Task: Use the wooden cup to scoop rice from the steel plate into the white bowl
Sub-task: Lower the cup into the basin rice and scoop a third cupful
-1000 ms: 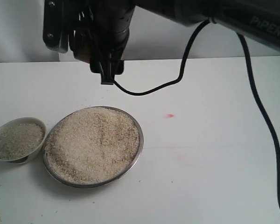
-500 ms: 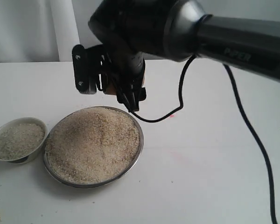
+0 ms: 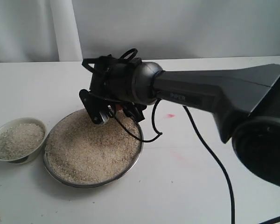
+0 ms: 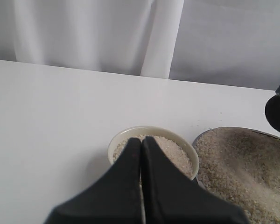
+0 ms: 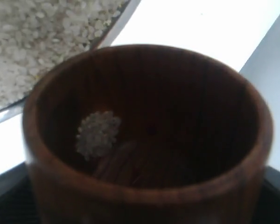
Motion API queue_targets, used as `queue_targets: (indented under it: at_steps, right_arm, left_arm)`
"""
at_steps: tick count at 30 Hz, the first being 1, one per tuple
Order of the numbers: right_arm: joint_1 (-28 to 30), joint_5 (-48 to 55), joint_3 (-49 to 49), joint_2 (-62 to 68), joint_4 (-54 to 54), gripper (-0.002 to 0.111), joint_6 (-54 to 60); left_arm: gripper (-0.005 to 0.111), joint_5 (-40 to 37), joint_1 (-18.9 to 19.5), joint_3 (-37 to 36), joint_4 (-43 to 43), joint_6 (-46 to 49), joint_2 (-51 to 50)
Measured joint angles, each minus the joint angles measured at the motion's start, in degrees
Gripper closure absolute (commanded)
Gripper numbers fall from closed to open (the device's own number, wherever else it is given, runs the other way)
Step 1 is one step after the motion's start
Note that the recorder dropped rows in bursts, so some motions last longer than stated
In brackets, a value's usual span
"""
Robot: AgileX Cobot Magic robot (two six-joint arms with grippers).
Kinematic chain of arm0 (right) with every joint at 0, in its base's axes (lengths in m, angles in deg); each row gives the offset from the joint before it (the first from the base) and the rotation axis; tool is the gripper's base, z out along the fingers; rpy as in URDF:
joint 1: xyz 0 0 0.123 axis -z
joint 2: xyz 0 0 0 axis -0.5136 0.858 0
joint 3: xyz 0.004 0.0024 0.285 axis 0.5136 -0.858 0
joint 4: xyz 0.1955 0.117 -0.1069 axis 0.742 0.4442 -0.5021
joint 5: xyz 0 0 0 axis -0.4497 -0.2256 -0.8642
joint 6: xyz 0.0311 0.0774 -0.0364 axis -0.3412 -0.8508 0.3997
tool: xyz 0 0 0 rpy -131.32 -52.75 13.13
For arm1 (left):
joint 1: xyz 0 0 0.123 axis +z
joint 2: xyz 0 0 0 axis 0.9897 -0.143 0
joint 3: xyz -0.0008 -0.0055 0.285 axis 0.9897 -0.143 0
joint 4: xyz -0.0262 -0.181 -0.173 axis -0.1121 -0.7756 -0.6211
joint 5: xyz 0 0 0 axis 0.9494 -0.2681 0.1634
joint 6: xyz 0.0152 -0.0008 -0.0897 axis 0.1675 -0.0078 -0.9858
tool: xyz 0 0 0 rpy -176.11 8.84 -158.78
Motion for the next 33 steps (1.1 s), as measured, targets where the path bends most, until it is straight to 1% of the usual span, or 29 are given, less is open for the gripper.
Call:
queue_targets:
  at_steps: [9, 17, 29, 32, 33]
  right_arm:
    - [-2.11, -5.37, 0.00, 3.21, -7.88, 0.108, 1.31]
    - [-2.94, -6.13, 0.00, 5.03, -13.16, 0.108, 1.90]
    - [-5.29, -5.70, 0.20, 6.66, -18.23, 0.108, 2.98]
    - [-5.95, -5.65, 0.33, 6.75, -17.58, 0.108, 4.04]
    - [-6.11, -6.05, 0.57, 6.75, -15.70, 0.108, 4.14]
  left_arm:
    - [0.107, 0.00, 0.00, 0.00, 0.00, 0.00, 0.00]
    - [0.107, 0.00, 0.00, 0.00, 0.00, 0.00, 0.00]
    - [0.107, 0.00, 0.00, 0.00, 0.00, 0.00, 0.00]
    - [0.107, 0.00, 0.00, 0.00, 0.00, 0.00, 0.00]
    - [0.107, 0.00, 0.00, 0.00, 0.00, 0.00, 0.00]
